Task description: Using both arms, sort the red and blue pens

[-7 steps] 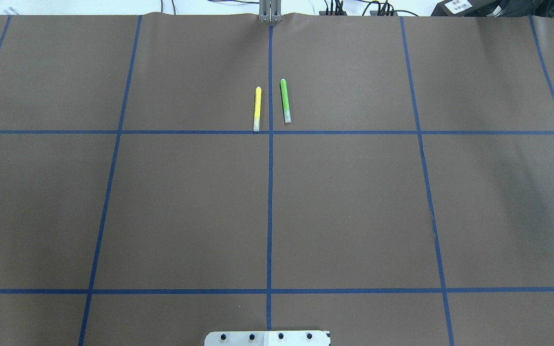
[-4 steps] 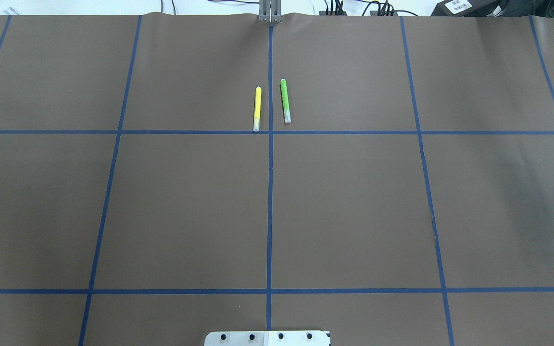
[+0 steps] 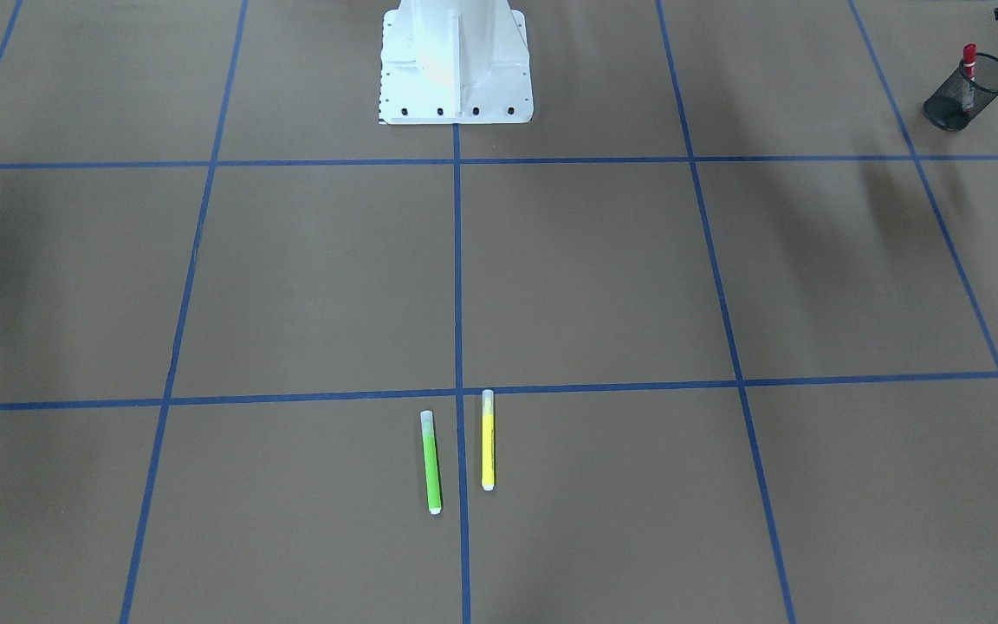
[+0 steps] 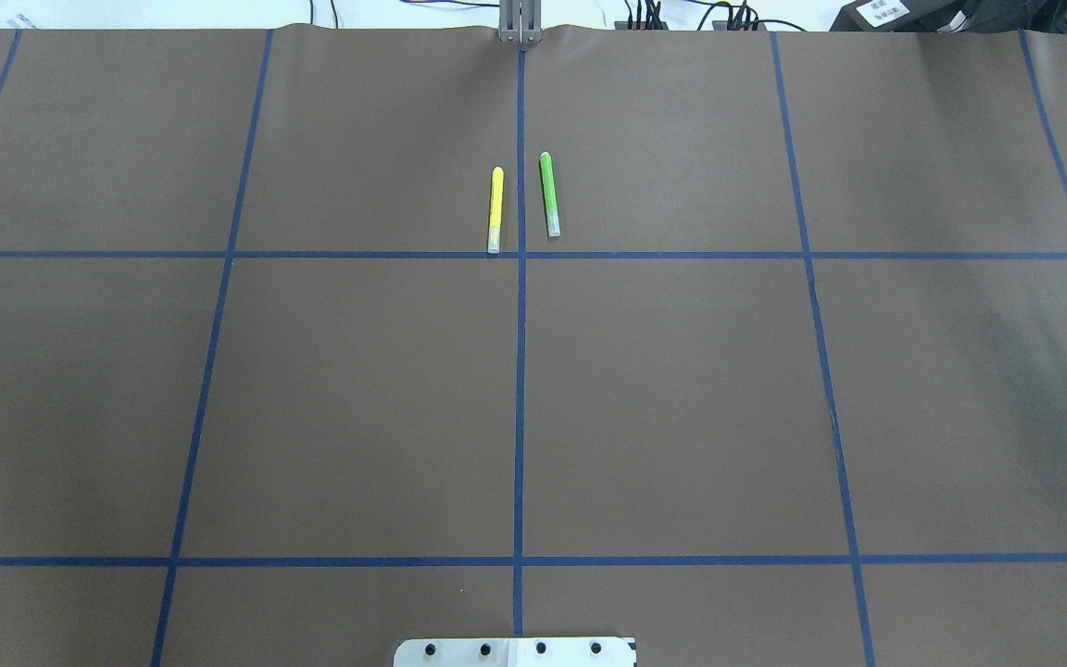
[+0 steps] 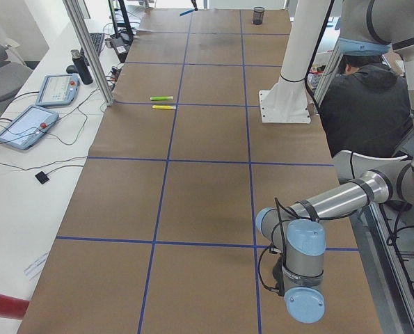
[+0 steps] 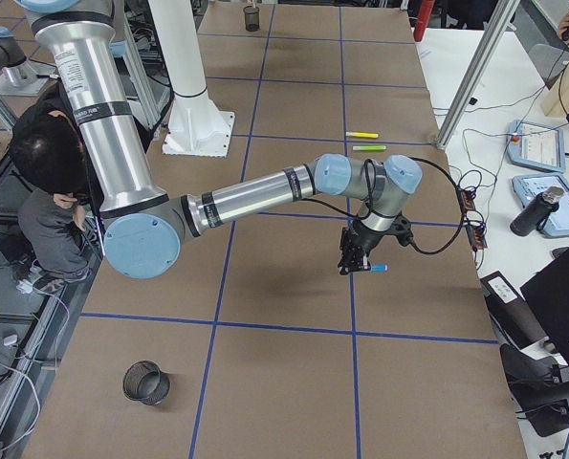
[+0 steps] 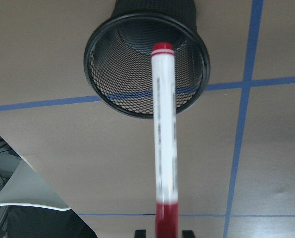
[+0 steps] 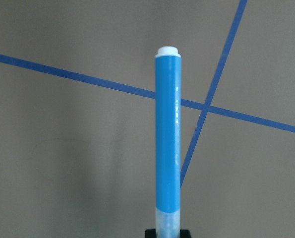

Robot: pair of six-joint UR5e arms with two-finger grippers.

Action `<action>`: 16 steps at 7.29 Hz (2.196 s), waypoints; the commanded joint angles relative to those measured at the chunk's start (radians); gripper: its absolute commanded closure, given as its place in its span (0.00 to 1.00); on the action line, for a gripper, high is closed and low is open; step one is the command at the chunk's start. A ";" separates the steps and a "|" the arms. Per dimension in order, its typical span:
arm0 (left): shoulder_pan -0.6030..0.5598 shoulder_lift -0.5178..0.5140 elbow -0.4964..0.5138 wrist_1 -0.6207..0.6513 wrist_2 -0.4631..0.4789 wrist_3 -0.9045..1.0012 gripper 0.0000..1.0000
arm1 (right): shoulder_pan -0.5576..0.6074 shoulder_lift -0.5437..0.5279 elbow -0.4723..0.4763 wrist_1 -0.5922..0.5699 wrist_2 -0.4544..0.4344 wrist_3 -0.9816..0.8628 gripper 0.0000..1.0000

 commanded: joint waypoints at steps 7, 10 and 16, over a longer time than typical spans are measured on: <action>0.003 -0.249 0.000 -0.364 -0.091 -0.014 0.00 | 0.179 -0.269 -0.001 -0.114 -0.013 -0.262 1.00; 0.011 -0.296 -0.019 -0.705 -0.085 -0.009 0.00 | 0.242 -0.367 0.001 -0.144 -0.011 -0.347 1.00; 0.017 -0.299 -0.026 -1.125 0.170 -0.012 0.00 | 0.450 -0.480 -0.004 -0.400 -0.205 -0.506 1.00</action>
